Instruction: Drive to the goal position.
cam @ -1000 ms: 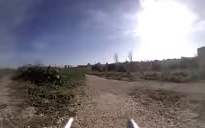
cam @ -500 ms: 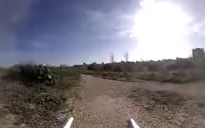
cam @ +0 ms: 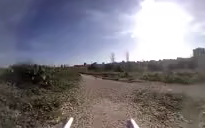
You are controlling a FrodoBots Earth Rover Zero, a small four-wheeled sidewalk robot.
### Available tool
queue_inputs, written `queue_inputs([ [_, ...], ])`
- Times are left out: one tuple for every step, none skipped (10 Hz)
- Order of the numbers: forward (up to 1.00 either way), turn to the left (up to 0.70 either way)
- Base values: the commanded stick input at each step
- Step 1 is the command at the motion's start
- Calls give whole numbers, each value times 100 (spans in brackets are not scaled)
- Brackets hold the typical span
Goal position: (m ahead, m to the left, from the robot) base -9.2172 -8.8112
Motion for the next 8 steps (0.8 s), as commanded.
queue_inputs([
  [50,0],
  [50,0],
  [50,0],
  [50,0],
  [50,0],
  [50,0],
  [50,-6],
  [50,-38],
])
